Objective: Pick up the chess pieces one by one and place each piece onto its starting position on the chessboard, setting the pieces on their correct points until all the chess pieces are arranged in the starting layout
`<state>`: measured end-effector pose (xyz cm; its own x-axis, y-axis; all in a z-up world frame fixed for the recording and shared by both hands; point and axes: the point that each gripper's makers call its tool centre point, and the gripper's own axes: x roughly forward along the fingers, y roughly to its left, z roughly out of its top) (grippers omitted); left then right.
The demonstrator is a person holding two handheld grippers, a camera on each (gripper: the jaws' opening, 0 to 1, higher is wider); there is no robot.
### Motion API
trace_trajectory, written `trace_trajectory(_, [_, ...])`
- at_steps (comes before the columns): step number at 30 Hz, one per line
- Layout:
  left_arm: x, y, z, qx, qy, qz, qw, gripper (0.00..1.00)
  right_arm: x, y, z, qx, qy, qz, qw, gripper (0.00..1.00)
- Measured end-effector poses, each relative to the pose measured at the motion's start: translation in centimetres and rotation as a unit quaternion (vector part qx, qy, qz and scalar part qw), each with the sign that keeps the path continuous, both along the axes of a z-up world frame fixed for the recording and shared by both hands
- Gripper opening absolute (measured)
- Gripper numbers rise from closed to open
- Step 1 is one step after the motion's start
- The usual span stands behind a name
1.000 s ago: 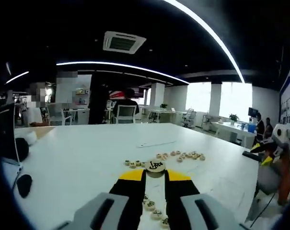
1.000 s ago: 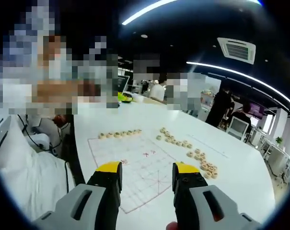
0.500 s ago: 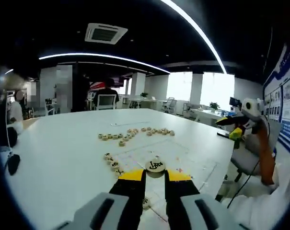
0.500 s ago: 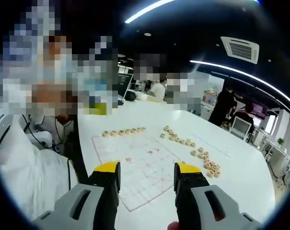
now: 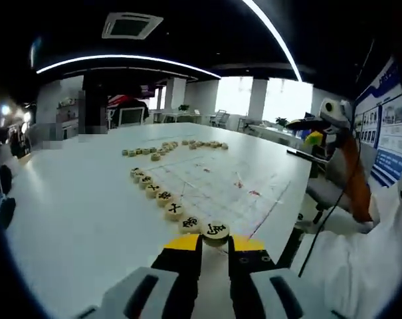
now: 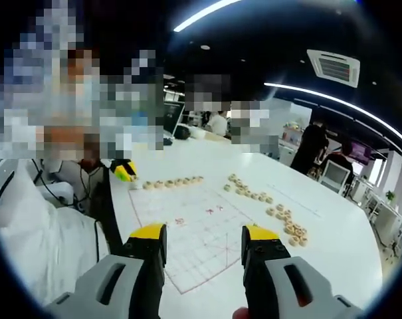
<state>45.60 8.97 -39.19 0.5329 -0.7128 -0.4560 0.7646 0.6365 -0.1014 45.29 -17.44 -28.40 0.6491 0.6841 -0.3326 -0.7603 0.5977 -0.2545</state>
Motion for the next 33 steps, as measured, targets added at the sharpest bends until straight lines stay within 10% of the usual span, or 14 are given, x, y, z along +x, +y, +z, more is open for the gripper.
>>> trace_trajectory(21, [1.0, -0.5, -1.4, 0.010, 0.010, 0.005, 0.9999, 0.24, 0.1, 0.0, 0.0, -0.003, 0.000, 0.001, 1.0000, 0.45])
trace_trajectory(33, [1.2, -0.6, 2.2, -0.015, -0.019, -0.001, 0.9997, 0.41, -0.1, 0.0, 0.1, -0.002, -0.002, 0.002, 1.0000, 0.45])
